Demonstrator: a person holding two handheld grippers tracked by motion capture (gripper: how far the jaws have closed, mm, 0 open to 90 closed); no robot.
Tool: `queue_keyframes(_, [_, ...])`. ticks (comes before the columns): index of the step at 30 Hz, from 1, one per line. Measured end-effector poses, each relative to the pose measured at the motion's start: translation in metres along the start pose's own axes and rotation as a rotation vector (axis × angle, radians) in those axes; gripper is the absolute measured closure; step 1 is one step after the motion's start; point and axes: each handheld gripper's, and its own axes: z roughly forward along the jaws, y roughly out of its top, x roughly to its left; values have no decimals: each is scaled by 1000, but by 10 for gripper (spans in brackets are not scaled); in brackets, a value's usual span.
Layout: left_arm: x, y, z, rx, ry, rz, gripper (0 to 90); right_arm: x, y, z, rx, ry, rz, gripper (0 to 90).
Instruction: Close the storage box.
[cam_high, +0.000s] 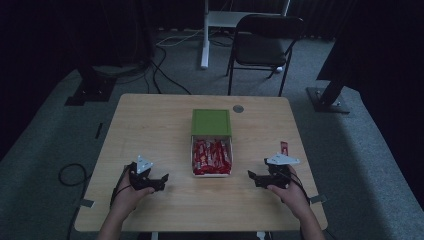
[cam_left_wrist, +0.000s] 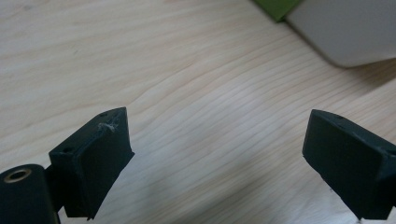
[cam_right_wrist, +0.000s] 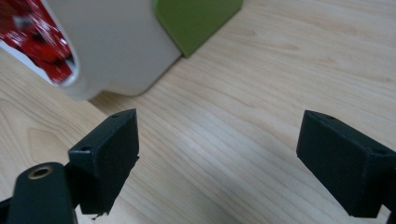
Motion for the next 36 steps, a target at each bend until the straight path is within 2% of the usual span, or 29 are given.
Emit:
queue_keyframes(3, [-6,7,-2,-35,-24,14,86,2,3,-1,-9,11,-5,126])
queue_keyframes(7, [-10,13,-4,-51,-44,30,86,4,7,-2,-18,14,-12,125])
queue_keyframes(8, [-15,18,-6,-52,-54,58,86,4,8,-2,-20,16,-13,126])
queue_keyframes(13, [-23,27,-6,-81,-92,63,86,8,18,-2,-46,29,-12,126])
queue_keyframes(19, [-32,37,-8,-104,-108,104,86,15,28,0,-72,54,-20,125])
queue_keyframes(25, [-37,46,-7,-139,-130,117,86,23,36,4,-88,79,-25,125])
queue_keyframes(29, [-41,49,-4,-140,-154,130,86,26,39,7,-89,85,-31,125])
queue_keyframes(36, [-44,51,2,-151,-182,122,86,28,44,12,-93,104,-31,126])
